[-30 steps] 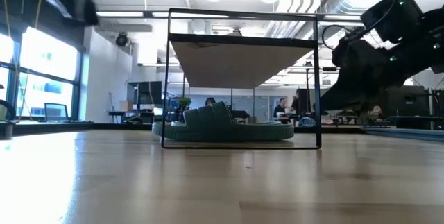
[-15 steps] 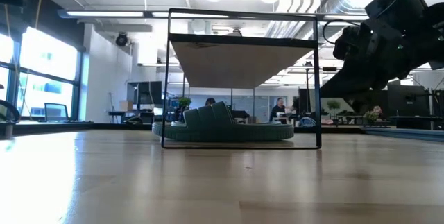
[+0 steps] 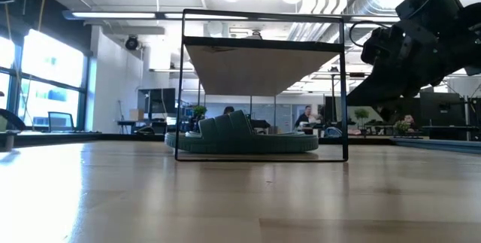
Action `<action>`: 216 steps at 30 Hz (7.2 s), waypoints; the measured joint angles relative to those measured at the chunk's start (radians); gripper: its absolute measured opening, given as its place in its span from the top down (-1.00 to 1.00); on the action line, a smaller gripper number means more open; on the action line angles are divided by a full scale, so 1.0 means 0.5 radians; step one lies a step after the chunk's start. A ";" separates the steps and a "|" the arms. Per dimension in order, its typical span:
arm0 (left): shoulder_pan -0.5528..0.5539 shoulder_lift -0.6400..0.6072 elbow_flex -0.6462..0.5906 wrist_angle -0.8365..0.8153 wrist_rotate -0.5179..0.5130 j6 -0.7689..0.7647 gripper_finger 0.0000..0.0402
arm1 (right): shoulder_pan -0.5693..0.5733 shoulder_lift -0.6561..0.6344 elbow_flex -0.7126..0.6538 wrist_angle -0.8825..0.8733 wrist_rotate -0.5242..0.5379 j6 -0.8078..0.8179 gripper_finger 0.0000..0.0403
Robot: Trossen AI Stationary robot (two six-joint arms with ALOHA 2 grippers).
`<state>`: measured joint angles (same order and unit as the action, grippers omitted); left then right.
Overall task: Pick and place slides into the shelf
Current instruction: Put the green slide under the shelf
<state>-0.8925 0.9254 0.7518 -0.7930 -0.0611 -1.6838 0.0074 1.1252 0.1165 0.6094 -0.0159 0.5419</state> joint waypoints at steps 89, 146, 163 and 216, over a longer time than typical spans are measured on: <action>-0.076 0.087 -0.872 1.264 0.137 0.006 0.16 | 0.000 0.000 0.000 -0.062 -0.081 0.113 1.00; -0.075 0.235 -0.868 1.589 -1.404 0.009 1.00 | 0.000 0.000 0.000 -0.089 -0.113 0.081 1.00; -0.003 -0.213 -0.252 -0.240 -1.357 -0.165 1.00 | -0.001 0.001 0.000 -0.089 -0.120 0.082 1.00; 0.491 0.027 -0.463 -0.115 -0.887 0.009 0.32 | -0.001 0.001 0.001 -0.105 -0.121 0.126 1.00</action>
<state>-0.6472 0.9390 0.5205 -0.8504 -0.5045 -1.6792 0.0071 1.1255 0.1169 0.5571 -0.0766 0.6048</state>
